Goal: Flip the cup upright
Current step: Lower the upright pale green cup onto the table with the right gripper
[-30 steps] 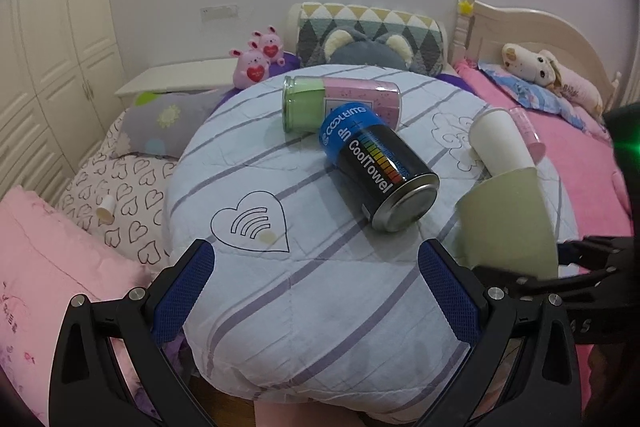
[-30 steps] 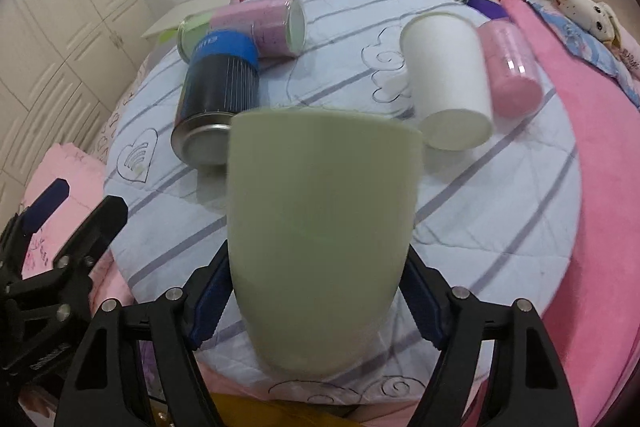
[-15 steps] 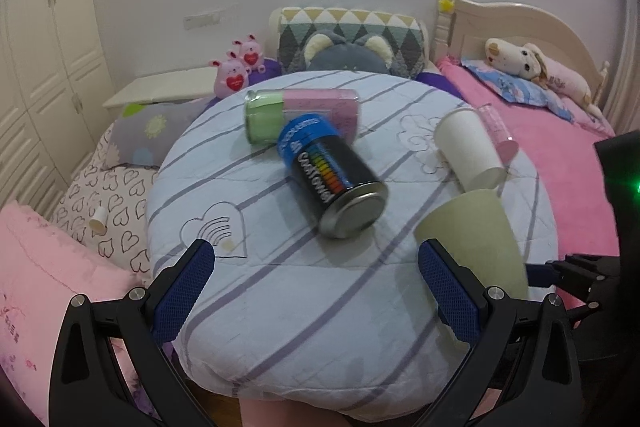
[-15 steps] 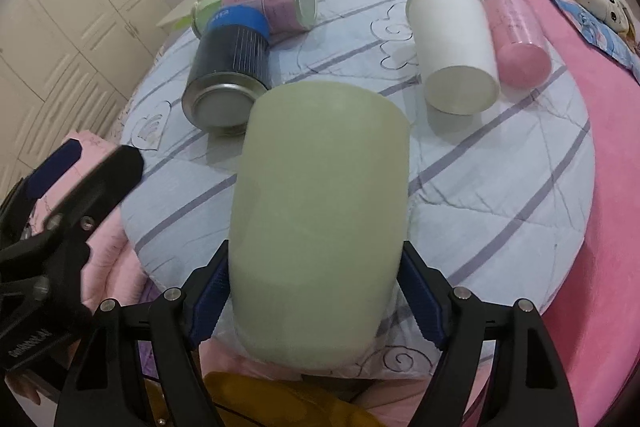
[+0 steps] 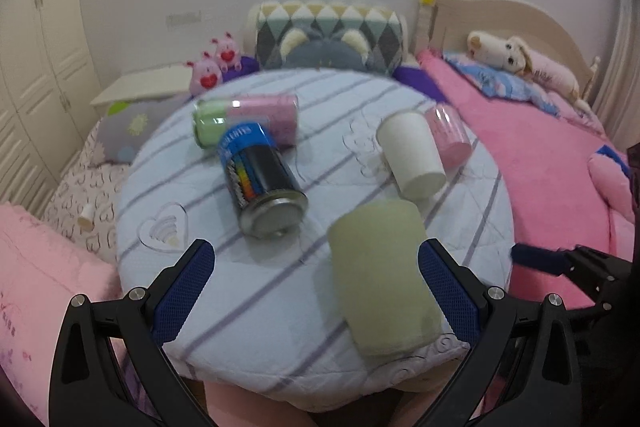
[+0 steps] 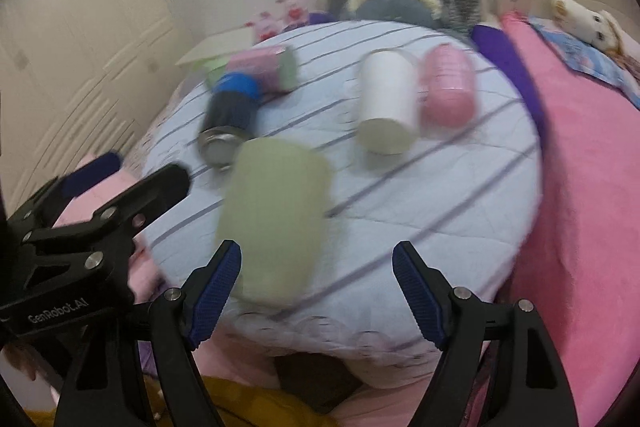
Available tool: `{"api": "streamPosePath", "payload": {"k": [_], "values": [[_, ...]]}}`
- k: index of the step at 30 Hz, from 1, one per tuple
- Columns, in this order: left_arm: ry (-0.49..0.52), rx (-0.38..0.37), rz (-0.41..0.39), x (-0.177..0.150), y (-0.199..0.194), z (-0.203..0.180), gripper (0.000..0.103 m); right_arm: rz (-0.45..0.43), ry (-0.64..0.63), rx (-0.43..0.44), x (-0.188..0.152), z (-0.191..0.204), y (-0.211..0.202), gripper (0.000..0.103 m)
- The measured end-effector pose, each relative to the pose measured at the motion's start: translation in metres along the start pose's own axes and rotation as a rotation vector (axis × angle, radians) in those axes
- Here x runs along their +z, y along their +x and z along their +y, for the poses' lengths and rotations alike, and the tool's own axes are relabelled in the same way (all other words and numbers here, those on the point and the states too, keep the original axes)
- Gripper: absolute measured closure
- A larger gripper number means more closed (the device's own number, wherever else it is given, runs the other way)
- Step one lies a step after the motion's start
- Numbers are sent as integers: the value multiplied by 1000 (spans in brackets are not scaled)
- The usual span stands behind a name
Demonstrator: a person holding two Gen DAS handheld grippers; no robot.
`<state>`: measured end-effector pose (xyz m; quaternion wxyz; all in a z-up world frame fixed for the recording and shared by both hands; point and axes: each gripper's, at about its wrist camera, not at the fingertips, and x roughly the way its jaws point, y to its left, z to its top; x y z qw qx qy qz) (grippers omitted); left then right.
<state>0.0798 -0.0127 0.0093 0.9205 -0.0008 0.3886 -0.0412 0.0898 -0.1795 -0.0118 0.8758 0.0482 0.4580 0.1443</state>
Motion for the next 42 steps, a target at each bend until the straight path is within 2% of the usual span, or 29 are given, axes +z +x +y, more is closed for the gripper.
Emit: {"api": "streamPosePath", "payload": {"k": [2,9,14,18,21,23,31,33,36,42], "values": [[0,-7,24,1,5,-7,0,2,28,-23,0,-15,2,23],[38,19,64,5,21,-33,0,-15,139,-14,3,-58,2,23],[57,30,112,9,39,-48,0,-57,189,-1,7,-77,-2,23],[54,39,139,12,52,-52,0,-47,204,-20,11,-88,9,23],[30,49,162,14,61,-50,0,-38,228,24,13,-97,17,23],[2,47,179,15,66,-46,0,-32,226,48,16,-99,22,23],[-15,72,213,15,79,-44,0,16,165,28,25,-93,44,23],[-14,74,209,14,80,-44,5,31,153,16,25,-91,49,23],[-29,6,234,13,83,-43,20,49,150,11,27,-92,55,23],[-28,8,222,15,79,-43,20,65,157,11,27,-94,58,23]]}}
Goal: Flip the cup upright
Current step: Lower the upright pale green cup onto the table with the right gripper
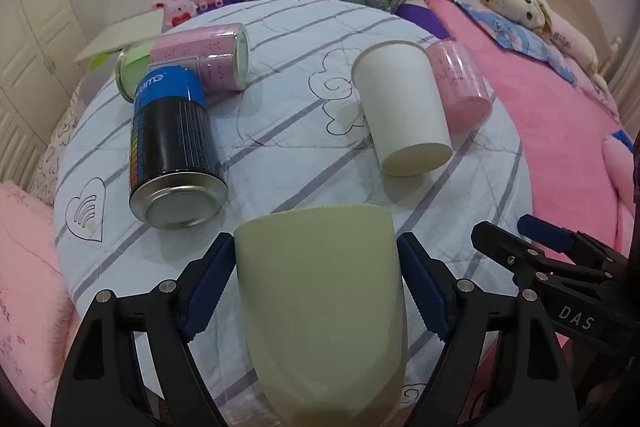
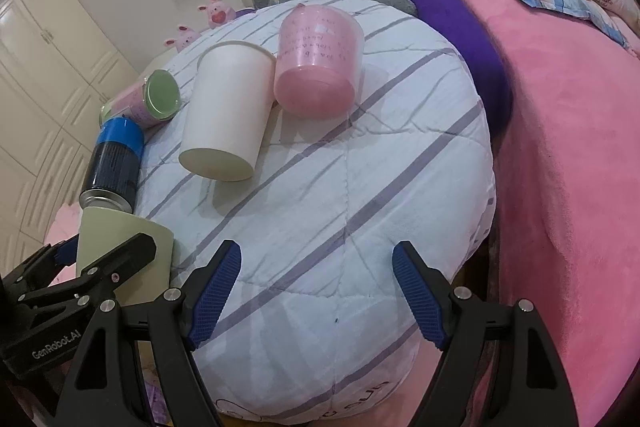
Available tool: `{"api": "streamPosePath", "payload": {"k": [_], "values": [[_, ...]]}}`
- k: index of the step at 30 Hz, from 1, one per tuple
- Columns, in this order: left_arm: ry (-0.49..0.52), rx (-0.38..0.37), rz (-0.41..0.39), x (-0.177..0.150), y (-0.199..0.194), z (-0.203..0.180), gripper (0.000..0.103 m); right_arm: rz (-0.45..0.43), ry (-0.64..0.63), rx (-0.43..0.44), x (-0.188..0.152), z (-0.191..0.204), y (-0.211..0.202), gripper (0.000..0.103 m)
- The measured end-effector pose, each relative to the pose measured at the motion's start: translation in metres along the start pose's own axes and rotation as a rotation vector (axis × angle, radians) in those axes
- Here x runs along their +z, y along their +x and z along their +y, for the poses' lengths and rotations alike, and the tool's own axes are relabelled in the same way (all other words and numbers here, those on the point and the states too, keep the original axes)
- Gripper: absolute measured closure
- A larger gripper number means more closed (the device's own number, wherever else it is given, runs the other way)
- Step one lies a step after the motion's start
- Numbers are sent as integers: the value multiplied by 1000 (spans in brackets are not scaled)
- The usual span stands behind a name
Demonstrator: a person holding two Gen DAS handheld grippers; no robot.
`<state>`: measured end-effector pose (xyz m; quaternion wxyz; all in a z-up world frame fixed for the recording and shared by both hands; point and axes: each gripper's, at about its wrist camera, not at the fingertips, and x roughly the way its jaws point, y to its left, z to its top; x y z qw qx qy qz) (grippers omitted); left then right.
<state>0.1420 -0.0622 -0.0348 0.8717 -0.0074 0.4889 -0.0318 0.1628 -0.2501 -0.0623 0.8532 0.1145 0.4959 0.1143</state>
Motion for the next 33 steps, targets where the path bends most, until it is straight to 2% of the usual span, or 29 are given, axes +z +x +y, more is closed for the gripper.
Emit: {"api": "streamPosePath", "payload": {"k": [14,22,33], "values": [[-3,1,-125,14,-33,8,21,-15,5,2,5,5,-7,23],[5,-1,-161,11,-45,8,21,-34,-4,-7,5,11,-15,23],[20,1,-168,0,-53,7,21,-38,-13,-16,0,15,-20,23]]}}
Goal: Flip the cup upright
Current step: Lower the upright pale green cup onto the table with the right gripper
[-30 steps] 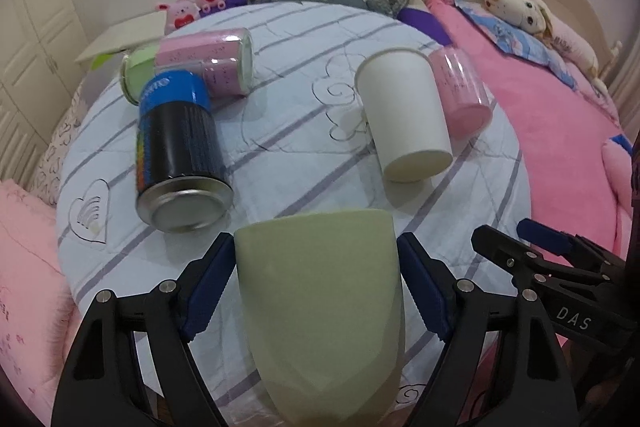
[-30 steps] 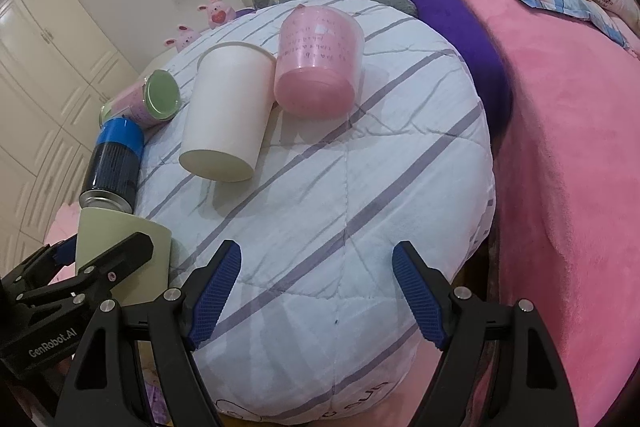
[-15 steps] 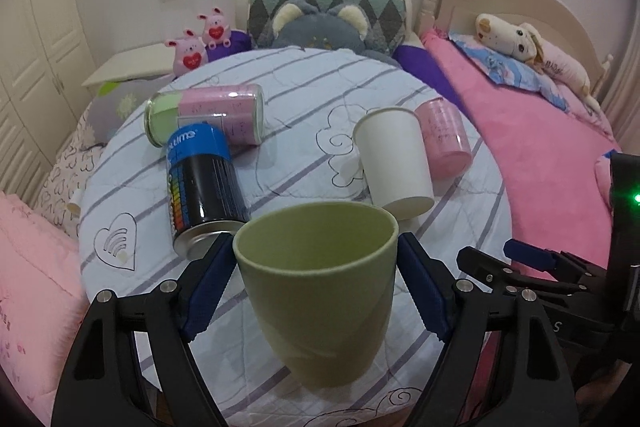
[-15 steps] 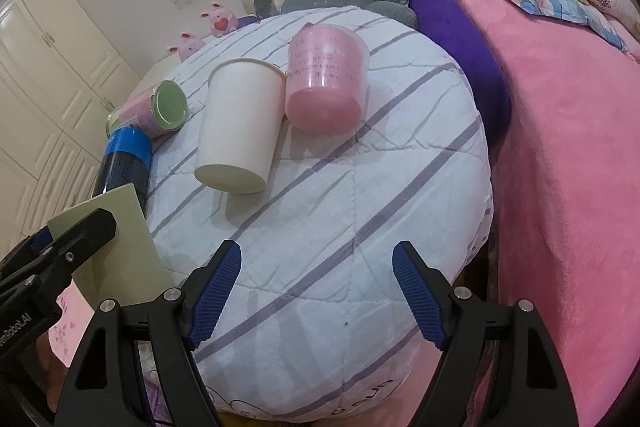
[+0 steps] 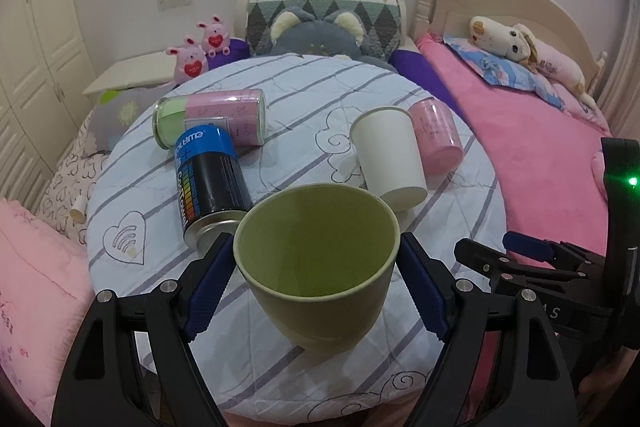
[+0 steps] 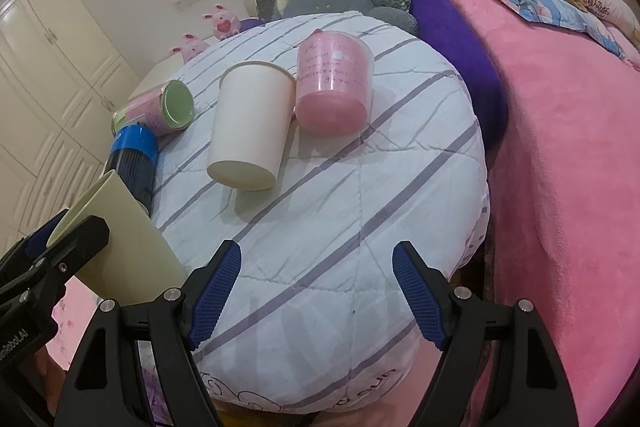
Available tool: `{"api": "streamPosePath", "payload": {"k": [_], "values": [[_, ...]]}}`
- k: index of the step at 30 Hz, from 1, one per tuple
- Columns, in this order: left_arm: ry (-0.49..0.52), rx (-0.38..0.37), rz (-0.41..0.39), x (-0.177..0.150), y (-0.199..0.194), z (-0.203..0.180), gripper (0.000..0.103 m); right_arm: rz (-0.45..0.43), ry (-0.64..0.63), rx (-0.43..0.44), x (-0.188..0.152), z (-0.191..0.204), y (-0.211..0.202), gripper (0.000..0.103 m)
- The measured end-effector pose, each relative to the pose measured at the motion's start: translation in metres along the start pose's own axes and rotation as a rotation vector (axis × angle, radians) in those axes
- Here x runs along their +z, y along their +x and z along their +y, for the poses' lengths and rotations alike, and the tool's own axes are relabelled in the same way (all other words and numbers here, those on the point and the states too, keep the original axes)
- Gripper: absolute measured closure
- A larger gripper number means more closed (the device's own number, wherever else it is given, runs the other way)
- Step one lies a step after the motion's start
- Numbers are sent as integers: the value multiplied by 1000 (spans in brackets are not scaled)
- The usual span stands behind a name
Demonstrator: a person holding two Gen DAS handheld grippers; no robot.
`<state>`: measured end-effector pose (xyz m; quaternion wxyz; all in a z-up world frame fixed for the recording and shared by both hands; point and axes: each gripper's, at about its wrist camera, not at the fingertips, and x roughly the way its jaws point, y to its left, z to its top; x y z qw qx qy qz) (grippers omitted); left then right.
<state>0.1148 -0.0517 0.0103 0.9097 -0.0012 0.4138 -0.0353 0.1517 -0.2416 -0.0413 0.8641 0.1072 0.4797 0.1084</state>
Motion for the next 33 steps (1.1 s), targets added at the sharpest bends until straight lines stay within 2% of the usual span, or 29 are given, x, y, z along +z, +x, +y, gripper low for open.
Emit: {"api": "streamPosePath", "payload": {"k": [7,14,33], "values": [[6,9,-7,-6,-6,-3,20,-3,-1,-5,-6,1,-6,23],[44,6,-76,-14,-26,-12,15,-8,-19,-16,-14,4,-14,23],[92,26,-117,-32,-52,-16,15,-63,-26,-35,-37,15,-46,23]]}}
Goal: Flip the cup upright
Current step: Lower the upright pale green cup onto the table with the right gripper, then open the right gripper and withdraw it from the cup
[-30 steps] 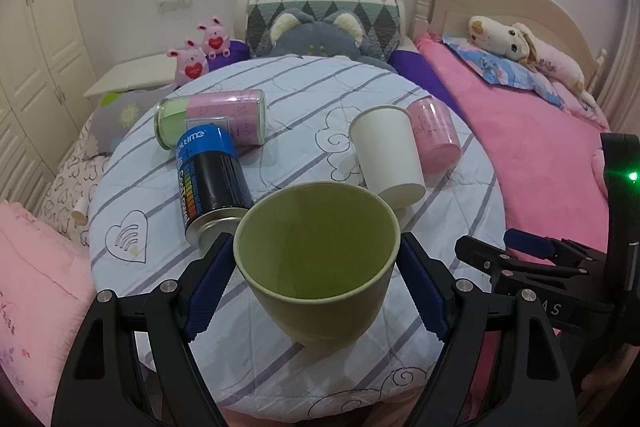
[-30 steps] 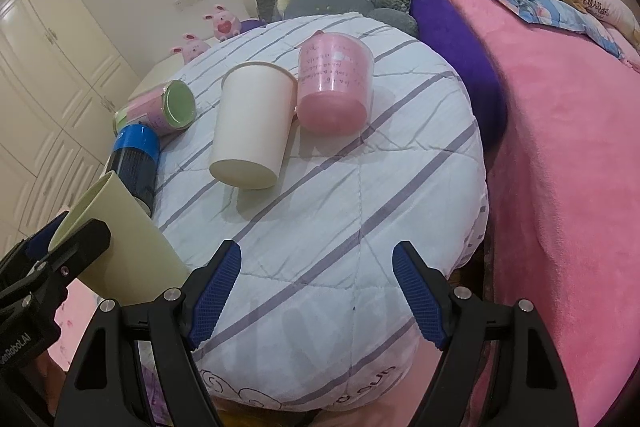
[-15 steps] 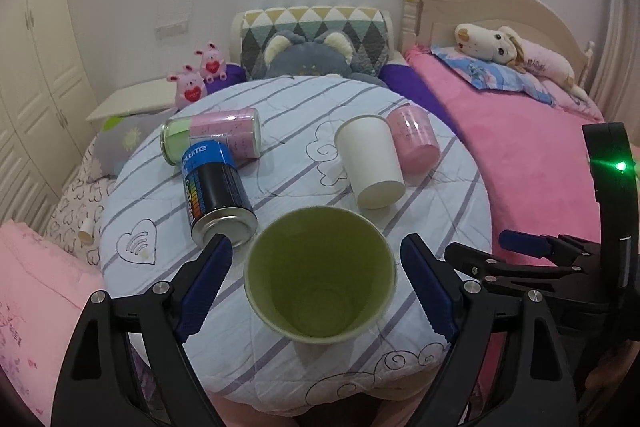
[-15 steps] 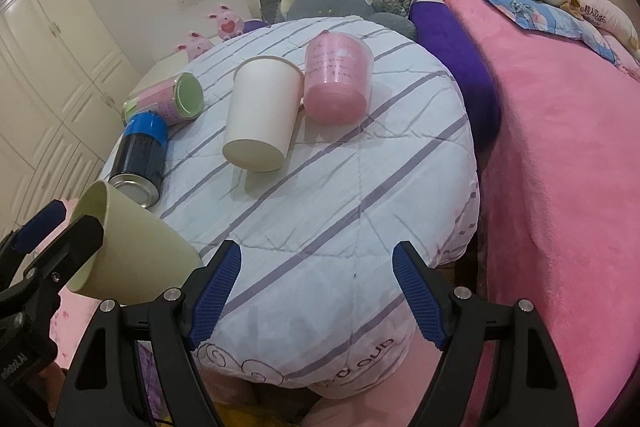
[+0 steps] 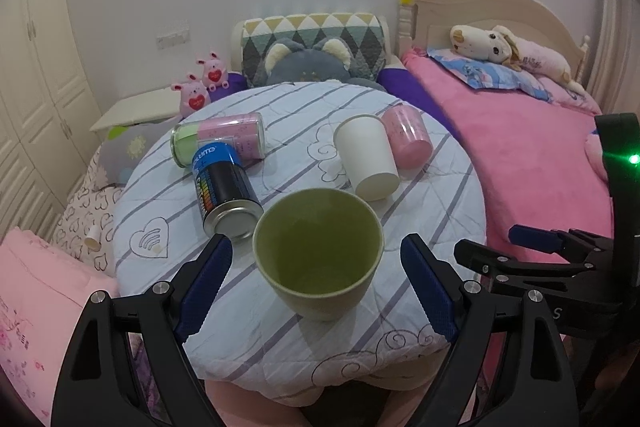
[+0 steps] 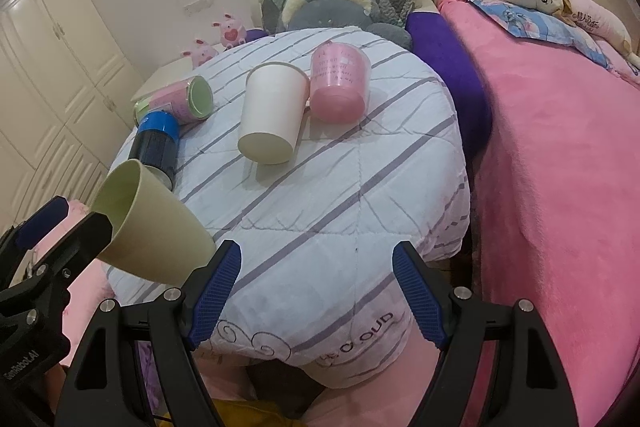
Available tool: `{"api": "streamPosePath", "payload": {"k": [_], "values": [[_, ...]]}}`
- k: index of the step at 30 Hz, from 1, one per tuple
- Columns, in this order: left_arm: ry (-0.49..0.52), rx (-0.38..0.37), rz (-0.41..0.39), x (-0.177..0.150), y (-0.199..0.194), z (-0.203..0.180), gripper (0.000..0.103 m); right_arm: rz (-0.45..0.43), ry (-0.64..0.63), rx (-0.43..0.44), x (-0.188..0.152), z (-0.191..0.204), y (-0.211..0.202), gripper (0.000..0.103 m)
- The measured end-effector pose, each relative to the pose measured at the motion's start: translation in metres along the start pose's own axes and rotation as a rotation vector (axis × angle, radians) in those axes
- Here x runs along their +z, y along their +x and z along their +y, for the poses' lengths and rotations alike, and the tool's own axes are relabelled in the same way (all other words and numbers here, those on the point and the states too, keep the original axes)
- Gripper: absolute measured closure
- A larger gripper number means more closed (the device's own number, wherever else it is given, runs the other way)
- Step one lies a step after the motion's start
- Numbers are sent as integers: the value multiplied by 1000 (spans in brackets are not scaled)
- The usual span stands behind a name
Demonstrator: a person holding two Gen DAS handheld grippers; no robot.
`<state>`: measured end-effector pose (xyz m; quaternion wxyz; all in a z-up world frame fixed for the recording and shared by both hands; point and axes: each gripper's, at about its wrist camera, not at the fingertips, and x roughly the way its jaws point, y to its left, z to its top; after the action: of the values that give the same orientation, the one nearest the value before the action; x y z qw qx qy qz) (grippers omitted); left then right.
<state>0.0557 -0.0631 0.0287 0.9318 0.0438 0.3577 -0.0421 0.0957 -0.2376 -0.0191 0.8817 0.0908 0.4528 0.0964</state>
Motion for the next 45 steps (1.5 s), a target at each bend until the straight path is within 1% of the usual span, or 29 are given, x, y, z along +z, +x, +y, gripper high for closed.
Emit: {"api": "streamPosePath", "payload": {"k": [1,3,4,8,11,13,17,20,22,24,25,27,30,34,36,39,42,43,45], "values": [[4,8,-6,-2,-2,0,15,-6,1,-2,-2,2,-2,23],[14,32,-28,-6,-6,0,9,-19,2,-4,-5,5,-6,23],[19,38,-40,-8,-9,1,8,-24,-3,-7,-7,8,-8,23],[40,34,-76,-19,-20,6,6,-69,-25,-19,-18,18,-17,23],[56,41,-90,-30,-25,10,6,-87,-27,-24,-28,27,-22,23],[54,35,-98,-37,-27,16,5,-95,-34,-50,-36,33,-25,23],[46,37,-121,-54,-31,27,5,-116,-42,-73,-52,43,-29,23],[80,64,-167,-71,-35,30,5,-151,-53,-90,-64,49,-32,23],[79,76,-193,-78,-36,32,5,-165,-59,-94,-73,52,-32,23],[57,56,-214,-85,-36,36,5,-181,-54,-107,-82,53,-34,23],[49,29,-225,-90,-36,39,5,-199,-54,-105,-86,54,-36,23],[38,10,-251,-97,-37,43,5,-242,-57,-114,-90,57,-44,23],[31,22,-298,-106,-39,45,5,-332,-58,-134,-94,62,-59,23],[45,17,-297,-109,-36,44,5,-417,-60,-118,-99,67,-67,23],[36,20,-317,-111,-37,43,5,-463,-69,-111,-101,69,-68,23],[26,35,-343,-114,-36,42,5,-522,-83,-124,-105,71,-64,23],[2,19,-375,-118,-38,44,5,-545,-65,-103,-106,68,-60,23],[-10,10,-384,-118,-39,46,5,-557,-60,-105,-106,67,-58,23],[-35,21,-400,-120,-39,49,5,-582,-60,-125,-108,67,-55,23]]}}
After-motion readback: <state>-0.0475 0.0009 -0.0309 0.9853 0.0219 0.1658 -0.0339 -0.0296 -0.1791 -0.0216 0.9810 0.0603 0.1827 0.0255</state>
